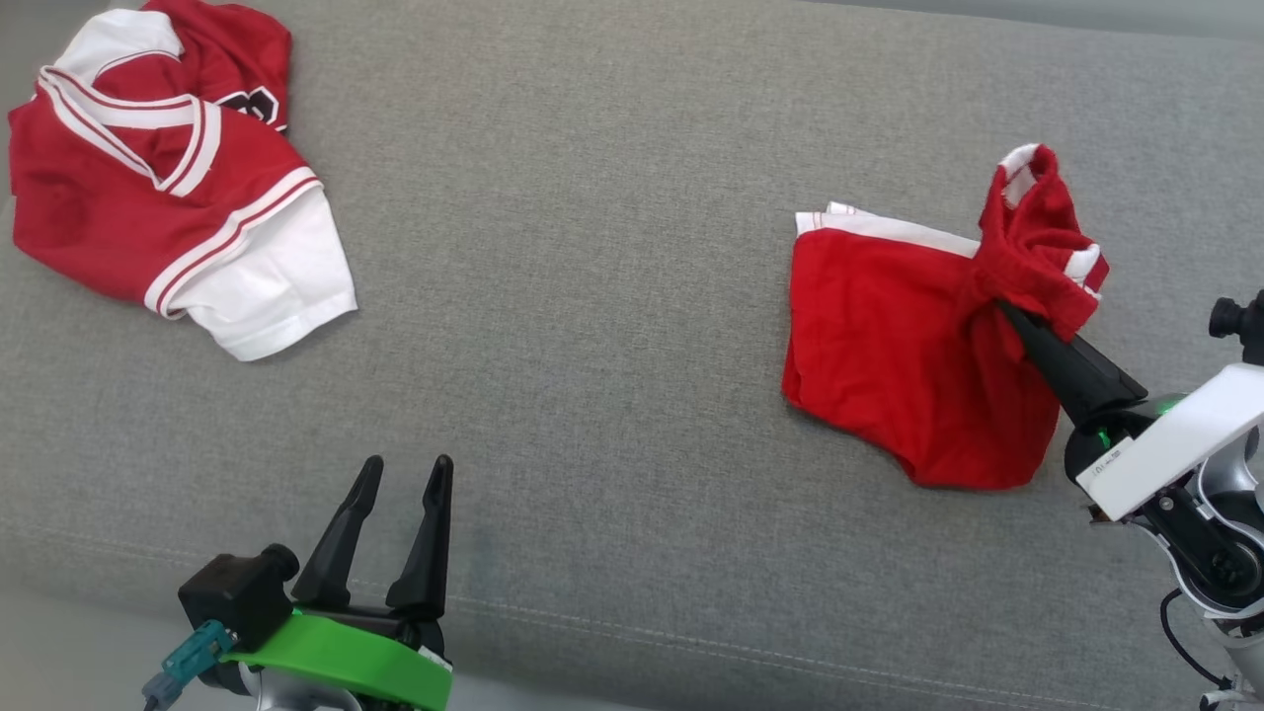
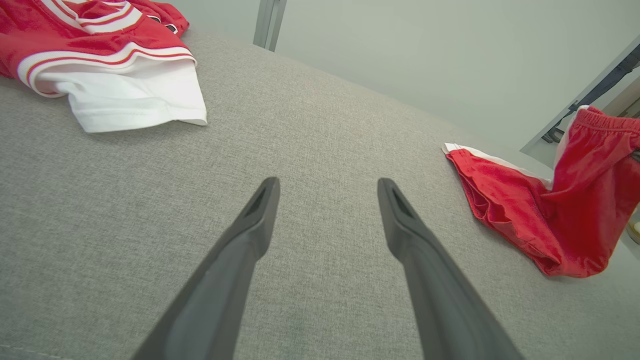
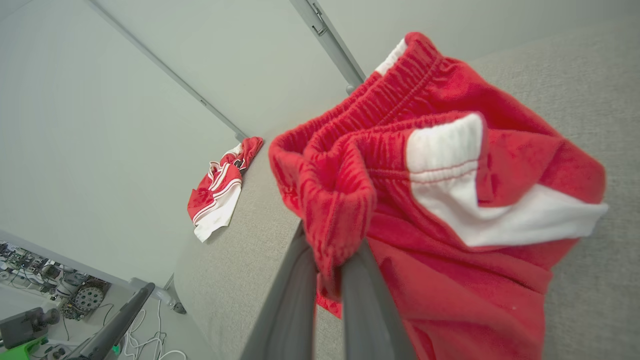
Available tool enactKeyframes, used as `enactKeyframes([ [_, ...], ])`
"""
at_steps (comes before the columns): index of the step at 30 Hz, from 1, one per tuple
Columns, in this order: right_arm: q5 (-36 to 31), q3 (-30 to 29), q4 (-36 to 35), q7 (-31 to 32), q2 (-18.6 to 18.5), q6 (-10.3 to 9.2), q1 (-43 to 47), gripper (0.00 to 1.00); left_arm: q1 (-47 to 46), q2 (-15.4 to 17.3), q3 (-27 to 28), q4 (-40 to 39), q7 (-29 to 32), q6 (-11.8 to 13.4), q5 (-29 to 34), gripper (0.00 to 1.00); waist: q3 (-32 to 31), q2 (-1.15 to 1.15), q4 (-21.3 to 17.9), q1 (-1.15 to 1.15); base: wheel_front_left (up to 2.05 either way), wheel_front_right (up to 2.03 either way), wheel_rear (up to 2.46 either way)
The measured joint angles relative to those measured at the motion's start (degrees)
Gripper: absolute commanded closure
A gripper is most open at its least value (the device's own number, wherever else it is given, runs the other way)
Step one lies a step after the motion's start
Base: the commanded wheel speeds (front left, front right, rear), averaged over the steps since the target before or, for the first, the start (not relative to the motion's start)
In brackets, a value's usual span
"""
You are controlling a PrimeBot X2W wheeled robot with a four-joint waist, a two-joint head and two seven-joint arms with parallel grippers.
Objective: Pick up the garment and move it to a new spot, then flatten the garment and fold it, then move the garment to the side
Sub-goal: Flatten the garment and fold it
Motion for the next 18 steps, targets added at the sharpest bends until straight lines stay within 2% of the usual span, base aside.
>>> enactKeyframes([
  [9,-1.6,3.7,-1.5,5.7,-0.1,-3.12,-2.8,1.0,-0.8,-2.0,0.5,1.9,0.0,-1.0,0.0,0.0,0.1,0.0,4.4,0.0,0.0,0.0,0.0],
  [18,-2.1,5.4,-1.9,9.0,0.2,-5.16,-4.4,1.0,-1.0,-3.0,2.5,2.5,0.0,-1.3,0.0,0.0,0.0,0.0,6.0,0.0,0.0,0.0,0.0],
])
